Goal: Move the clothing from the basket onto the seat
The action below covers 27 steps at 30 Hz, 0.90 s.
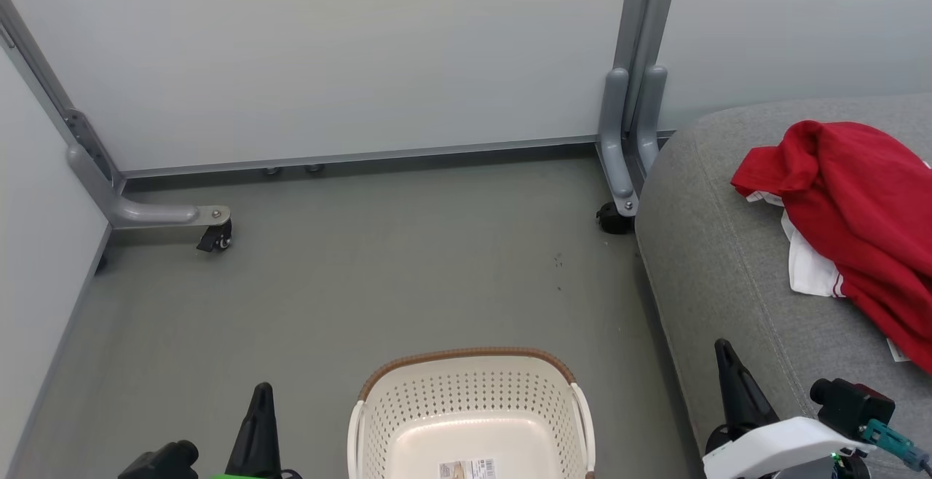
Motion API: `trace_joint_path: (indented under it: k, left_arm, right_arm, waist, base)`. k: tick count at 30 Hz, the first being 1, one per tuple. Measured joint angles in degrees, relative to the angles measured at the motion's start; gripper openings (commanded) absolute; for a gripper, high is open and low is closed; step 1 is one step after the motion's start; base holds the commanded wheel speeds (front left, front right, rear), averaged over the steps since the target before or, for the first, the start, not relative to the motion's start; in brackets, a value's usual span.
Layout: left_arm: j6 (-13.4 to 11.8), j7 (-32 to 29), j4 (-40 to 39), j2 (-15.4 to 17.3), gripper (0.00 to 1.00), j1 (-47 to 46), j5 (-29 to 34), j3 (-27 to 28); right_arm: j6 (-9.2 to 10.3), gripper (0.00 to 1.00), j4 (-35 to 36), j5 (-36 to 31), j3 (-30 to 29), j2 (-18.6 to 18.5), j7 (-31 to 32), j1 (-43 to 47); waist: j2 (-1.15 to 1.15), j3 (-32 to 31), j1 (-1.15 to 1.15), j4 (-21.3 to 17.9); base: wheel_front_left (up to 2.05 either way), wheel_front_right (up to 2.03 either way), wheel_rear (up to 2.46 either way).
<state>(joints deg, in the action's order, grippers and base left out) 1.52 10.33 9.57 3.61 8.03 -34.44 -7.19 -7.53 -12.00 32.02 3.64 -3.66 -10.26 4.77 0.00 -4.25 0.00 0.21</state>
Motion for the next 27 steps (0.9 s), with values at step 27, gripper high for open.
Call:
trace_joint_path:
  k: [27]
  left_arm:
    - [2.05,-4.90,1.55,0.75,0.00,-4.79,-21.89,3.50]
  right_arm:
    - [0.01,0.00,-0.63,22.54,-2.38,-0.62,4.86,-3.86]
  waist:
    - [0.00,1.16,0.00,-0.05]
  base:
    - [0.00,0.00,0.00]
